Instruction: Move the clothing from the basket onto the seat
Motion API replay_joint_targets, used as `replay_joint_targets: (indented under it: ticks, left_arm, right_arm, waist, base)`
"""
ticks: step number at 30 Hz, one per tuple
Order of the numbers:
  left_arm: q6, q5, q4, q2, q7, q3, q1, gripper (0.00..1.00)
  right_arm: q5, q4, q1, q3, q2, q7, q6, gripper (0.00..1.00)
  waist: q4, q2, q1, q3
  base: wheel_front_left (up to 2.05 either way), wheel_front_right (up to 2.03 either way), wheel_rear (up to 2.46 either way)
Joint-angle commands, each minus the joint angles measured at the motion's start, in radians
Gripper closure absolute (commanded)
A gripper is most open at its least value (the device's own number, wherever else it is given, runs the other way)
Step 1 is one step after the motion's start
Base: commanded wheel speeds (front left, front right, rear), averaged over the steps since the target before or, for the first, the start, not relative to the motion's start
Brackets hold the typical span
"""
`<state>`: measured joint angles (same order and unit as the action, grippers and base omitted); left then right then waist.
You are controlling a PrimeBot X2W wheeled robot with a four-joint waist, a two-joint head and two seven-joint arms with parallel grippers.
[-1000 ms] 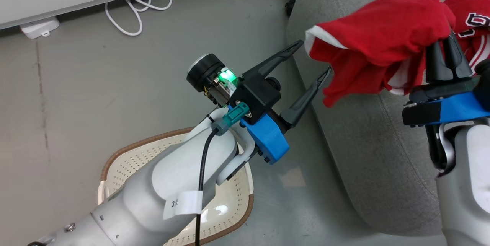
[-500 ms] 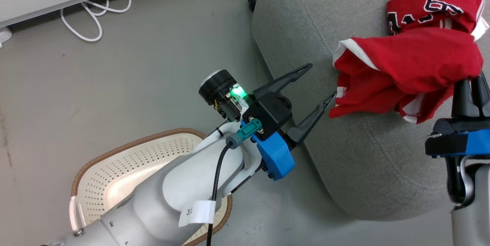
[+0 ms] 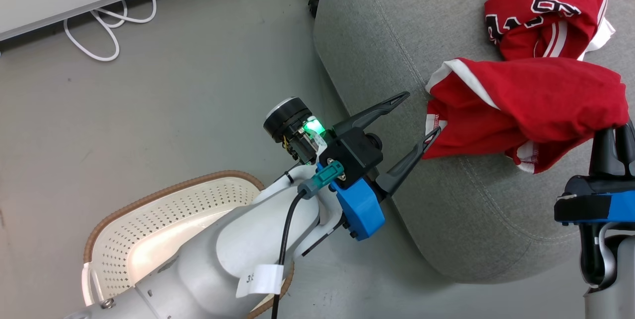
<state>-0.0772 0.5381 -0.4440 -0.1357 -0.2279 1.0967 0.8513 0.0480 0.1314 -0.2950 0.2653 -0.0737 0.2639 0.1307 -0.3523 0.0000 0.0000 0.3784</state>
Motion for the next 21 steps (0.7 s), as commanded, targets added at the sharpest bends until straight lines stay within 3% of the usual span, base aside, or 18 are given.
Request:
replay_joint_targets:
  ticks: [1,11,21]
  left_arm:
    - [-0.001,0.005,-0.002,-0.001,-0.004,-0.001,0.000,0.00]
    - [0.013,0.000,0.010,-0.012,-0.009,-0.011,0.025,0.00]
    - [0.032,-0.023,0.055,-0.049,0.018,-0.028,0.101,0.00]
  right_arm:
    - [0.010,-0.008,0.012,-0.001,0.003,0.001,0.000,1.00]
    - [0.007,-0.048,-0.086,-0.029,-0.035,0.001,0.000,1.00]
    - [0.042,-0.125,-0.384,0.045,-0.142,0.001,0.000,1.00]
  waist:
    - [0.000,0.0000,0.0000,-0.001]
    - [0.007,0.0000,0.0000,0.030]
    - [0.031,0.0000,0.0000,0.200]
  base:
    - [0.00,0.00,0.00]
    - [0.00,0.00,0.00]
    - [0.00,0.00,0.00]
